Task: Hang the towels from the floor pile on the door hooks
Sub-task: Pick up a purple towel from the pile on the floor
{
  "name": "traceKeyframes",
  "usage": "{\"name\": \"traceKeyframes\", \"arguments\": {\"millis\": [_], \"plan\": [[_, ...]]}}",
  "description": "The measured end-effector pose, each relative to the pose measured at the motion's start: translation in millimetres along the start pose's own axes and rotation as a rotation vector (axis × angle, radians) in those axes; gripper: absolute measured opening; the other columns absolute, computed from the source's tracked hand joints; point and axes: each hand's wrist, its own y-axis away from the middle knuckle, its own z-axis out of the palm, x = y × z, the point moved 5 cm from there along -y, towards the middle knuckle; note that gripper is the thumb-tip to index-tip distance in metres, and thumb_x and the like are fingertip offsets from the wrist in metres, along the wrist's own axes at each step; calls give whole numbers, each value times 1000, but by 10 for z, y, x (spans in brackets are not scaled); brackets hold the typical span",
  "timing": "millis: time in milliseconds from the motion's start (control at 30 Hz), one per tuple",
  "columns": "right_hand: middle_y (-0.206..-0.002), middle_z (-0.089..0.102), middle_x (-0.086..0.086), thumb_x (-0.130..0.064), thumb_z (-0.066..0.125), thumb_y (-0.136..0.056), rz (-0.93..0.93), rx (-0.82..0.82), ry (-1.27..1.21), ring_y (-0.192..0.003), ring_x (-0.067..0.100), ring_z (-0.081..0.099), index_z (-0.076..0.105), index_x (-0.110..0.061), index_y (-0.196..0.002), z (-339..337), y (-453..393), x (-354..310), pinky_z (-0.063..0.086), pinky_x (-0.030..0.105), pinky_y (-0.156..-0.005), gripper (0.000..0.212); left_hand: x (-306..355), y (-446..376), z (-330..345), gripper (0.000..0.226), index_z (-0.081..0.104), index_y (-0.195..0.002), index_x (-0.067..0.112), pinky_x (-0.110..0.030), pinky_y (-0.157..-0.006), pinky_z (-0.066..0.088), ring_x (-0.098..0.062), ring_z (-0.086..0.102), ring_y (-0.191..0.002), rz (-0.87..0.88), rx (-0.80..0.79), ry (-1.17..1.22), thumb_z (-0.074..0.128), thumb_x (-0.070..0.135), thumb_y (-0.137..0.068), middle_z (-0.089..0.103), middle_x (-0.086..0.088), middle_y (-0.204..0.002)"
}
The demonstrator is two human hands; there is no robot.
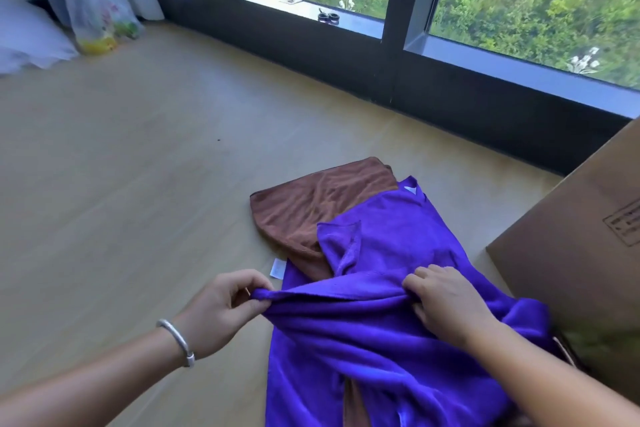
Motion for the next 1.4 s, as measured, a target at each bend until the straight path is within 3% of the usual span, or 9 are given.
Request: {"name": "traceKeyframes", "arguments": {"millis": [134, 267, 401, 567, 734, 901, 1001, 1268, 1402], "plan": [[-87, 55, -11, -44, 67, -81, 99, -9, -213, -86, 14, 51, 48, -29, -83, -55, 33, 129, 36, 27, -69, 24, -42, -22, -51, 20, 67, -80, 19, -33, -58, 43, -15, 51, -63, -10, 54, -35, 66, 0, -86, 64, -12, -72], [-89, 53, -15, -41, 80, -72, 28, 56, -383, -91, 11, 49, 41, -30, -67, -205, 92, 269, 43, 27, -78, 41, -162, -32, -161, 18, 67, -81, 18, -39, -57, 43, -20, 49, -60, -28, 135, -85, 65, 1, -87, 63, -17, -71], [-111, 59, -18, -18, 67, -84, 71, 25, -380, -108, 11, 54, 57, -34, -88, -165, 105, 346, 46, 30, -90, 19, -259, -35, -248, 16, 67, -82, 15, -40, -56, 43, -21, 47, -59, -54, 178, -89, 65, 0, -86, 61, -23, -70], [-123, 60, -13, 13, 45, -77, 93, 141, -427, -114, 12, 55, 70, -22, -102, -150, 45, 317, 43, 25, -96, 50, -317, 15, -206, 16, 67, -80, 14, -29, -54, 37, -16, 43, -56, -61, 177, -72, 65, -1, -86, 58, -9, -62], [-130, 45, -14, 8, 60, -70, -109, 72, -219, -120, 7, 46, 59, -25, -115, -137, 28, 104, 40, 14, -90, 56, -319, 52, -207, 16, 67, -79, 14, -23, -51, 34, -10, 39, -51, -72, 175, -83, 65, 0, -86, 54, 4, -56], [-86, 61, 1, 6, 79, -54, -58, 261, 27, -79, 22, 64, 67, -15, -83, -366, 52, -14, 52, 28, -56, 38, -323, 104, -225, 15, 67, -81, 15, -20, -50, 34, -6, 39, -50, -69, 169, -85, 65, 1, -87, 55, 7, -56], [-71, 59, 4, 7, 81, -50, -47, 303, 89, -66, 27, 61, 64, -12, -69, -516, 14, -56, 51, 33, -50, 32, -308, 124, -260, 16, 67, -81, 16, -22, -52, 36, -8, 41, -52, -73, 186, -84, 65, 1, -87, 56, 7, -57], [-72, 60, 8, -18, 59, -78, -101, 446, 19, -71, 33, 60, 61, -10, -65, -1848, -160, -444, 54, 37, -60, 16, 229, 326, -972, 19, 60, -81, 19, -29, -56, 43, -10, 47, -52, -195, 327, -99, 56, 2, -90, 55, 3, -61], [-78, 62, 10, -11, 74, -78, -36, 501, -80, -78, 34, 61, 66, -6, -72, -2860, -149, -814, 53, 37, -61, 11, 669, 701, -1612, 19, 57, -85, 17, -29, -50, 50, -14, 58, -50, -345, 507, 78, 47, 3, -94, 59, -6, -57]]}}
